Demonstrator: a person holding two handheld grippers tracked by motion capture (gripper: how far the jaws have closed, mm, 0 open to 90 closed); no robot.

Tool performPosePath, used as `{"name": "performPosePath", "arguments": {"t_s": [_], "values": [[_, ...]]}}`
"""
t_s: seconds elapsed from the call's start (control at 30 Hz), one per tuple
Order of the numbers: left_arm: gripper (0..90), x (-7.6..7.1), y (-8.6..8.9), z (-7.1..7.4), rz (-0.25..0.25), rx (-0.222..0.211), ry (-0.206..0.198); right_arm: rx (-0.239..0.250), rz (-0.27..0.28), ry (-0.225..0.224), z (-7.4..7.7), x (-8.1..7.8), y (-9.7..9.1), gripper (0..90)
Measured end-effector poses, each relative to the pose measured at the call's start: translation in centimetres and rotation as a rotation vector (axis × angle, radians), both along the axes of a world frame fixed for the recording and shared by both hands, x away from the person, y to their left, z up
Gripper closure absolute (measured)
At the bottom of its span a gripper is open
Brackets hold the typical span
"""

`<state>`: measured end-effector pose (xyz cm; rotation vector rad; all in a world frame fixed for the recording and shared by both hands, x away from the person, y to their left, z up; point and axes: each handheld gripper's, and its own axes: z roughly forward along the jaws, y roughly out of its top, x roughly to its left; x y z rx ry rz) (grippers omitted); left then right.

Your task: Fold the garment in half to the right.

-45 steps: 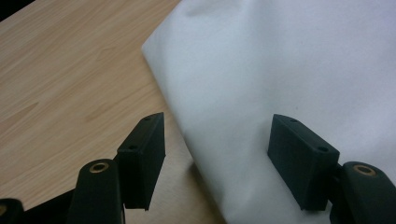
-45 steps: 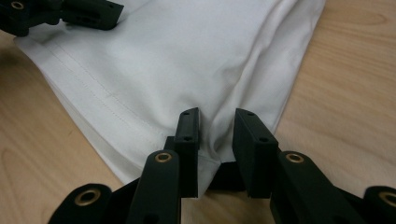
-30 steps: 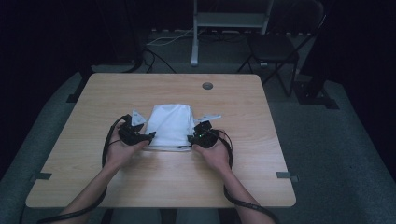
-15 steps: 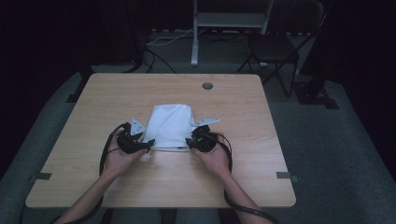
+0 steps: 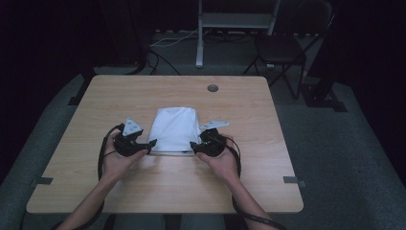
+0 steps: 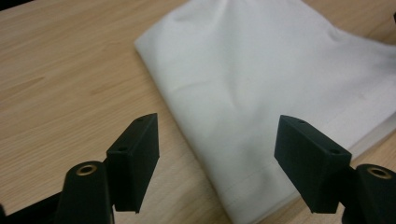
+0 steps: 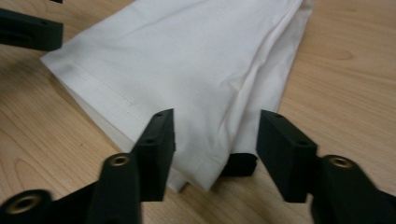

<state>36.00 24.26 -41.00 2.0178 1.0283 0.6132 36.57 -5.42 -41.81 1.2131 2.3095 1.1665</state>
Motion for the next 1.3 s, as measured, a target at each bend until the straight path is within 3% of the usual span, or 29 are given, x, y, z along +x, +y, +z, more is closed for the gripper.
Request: {"name": "performPosePath", "arguments": {"t_s": [0.07, 0.17, 0.3, 0.4, 0.8, 1.3], "values": [[20.5, -0.2, 0.5, 0.3, -0.013, -0.027, -0.001, 0.022, 0.013, -0.014, 0.1, 0.0, -0.4, 34.3], [20.5, -0.8, 1.4, 0.9, -0.045, -0.05, -0.018, 0.049, 0.029, -0.008, 0.3, 0.0, -0.9, 22.9], [20.5, -1.3, 2.6, 1.5, -0.051, -0.072, -0.042, 0.072, 0.068, 0.002, 0.5, -0.3, -1.8, 13.1], [20.4, -1.7, 3.7, 1.6, -0.035, -0.088, -0.054, 0.069, 0.089, -0.005, 0.7, -0.6, -2.5, 13.2], [20.5, -3.3, 6.8, 1.5, -0.006, -0.121, -0.057, 0.073, 0.074, -0.039, 1.4, -2.1, -5.4, 13.1], [20.5, -4.7, 8.9, 1.2, 0.011, -0.139, -0.062, 0.077, 0.042, -0.06, 1.6, -3.5, -7.7, 13.1]]}}
